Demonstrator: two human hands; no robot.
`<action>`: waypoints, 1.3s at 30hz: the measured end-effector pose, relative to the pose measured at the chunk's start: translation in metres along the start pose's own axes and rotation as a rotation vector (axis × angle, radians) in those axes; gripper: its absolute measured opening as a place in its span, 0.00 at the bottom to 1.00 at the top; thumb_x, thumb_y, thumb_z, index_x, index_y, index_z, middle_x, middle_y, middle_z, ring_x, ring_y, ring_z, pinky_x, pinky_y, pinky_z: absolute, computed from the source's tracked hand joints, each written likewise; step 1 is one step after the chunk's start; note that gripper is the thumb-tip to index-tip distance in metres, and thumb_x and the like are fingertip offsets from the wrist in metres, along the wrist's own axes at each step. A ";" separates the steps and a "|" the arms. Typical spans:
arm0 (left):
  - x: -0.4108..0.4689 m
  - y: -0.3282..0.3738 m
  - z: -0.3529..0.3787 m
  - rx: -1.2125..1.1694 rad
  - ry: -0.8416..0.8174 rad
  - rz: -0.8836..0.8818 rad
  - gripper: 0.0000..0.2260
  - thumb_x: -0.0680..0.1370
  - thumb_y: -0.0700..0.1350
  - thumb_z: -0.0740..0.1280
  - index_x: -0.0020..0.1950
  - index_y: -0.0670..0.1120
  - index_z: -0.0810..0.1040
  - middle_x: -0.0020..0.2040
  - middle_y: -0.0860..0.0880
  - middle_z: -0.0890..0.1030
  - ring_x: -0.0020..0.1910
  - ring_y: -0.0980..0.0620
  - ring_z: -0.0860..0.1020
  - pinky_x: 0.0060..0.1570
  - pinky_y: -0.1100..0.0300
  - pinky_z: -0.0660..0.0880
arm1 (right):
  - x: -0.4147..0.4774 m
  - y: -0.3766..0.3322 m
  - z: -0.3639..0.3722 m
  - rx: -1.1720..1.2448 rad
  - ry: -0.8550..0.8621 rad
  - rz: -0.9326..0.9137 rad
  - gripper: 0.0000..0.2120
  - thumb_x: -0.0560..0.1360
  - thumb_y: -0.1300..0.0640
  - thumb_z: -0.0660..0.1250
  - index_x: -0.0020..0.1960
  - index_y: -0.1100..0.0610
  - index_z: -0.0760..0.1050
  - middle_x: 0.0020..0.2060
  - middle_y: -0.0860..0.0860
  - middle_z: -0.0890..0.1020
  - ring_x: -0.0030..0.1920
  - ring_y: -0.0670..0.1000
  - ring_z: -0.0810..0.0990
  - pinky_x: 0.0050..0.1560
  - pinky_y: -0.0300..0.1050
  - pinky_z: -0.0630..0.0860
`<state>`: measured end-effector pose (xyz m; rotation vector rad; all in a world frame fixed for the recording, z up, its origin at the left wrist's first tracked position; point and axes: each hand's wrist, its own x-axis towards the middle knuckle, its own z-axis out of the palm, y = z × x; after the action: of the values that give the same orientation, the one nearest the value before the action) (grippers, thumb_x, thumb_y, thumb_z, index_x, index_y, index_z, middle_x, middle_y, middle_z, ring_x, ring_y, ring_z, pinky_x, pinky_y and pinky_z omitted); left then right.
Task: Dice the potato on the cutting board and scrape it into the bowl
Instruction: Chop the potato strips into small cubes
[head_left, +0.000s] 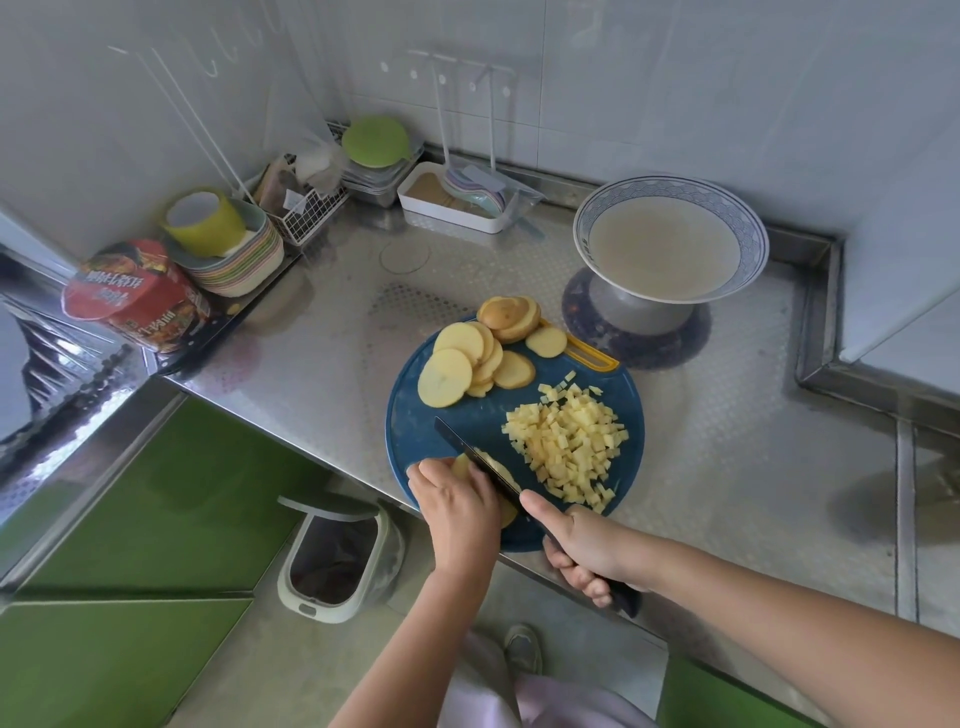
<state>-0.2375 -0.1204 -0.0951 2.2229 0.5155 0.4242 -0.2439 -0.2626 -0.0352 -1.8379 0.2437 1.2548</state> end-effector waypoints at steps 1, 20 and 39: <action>0.000 0.001 0.000 -0.002 0.008 0.009 0.09 0.77 0.38 0.65 0.46 0.44 0.64 0.46 0.47 0.65 0.45 0.49 0.66 0.47 0.57 0.66 | 0.002 0.000 0.000 -0.001 0.010 0.001 0.34 0.74 0.25 0.46 0.29 0.54 0.58 0.21 0.51 0.62 0.20 0.49 0.59 0.25 0.38 0.64; -0.009 0.003 -0.004 -0.105 0.046 -0.132 0.05 0.77 0.46 0.60 0.49 0.47 0.66 0.49 0.51 0.67 0.49 0.53 0.66 0.53 0.58 0.63 | -0.003 0.012 0.001 0.231 -0.001 -0.080 0.33 0.75 0.27 0.52 0.29 0.55 0.62 0.22 0.52 0.62 0.21 0.49 0.59 0.23 0.39 0.59; -0.006 0.003 -0.005 -0.084 0.018 -0.149 0.05 0.80 0.42 0.61 0.48 0.45 0.65 0.48 0.49 0.66 0.49 0.52 0.65 0.52 0.59 0.63 | -0.016 0.012 -0.001 0.148 -0.022 -0.091 0.34 0.69 0.24 0.51 0.29 0.56 0.62 0.22 0.52 0.63 0.20 0.48 0.59 0.23 0.37 0.61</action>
<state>-0.2441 -0.1224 -0.0908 2.0859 0.6559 0.3807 -0.2578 -0.2753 -0.0280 -1.6894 0.2316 1.1629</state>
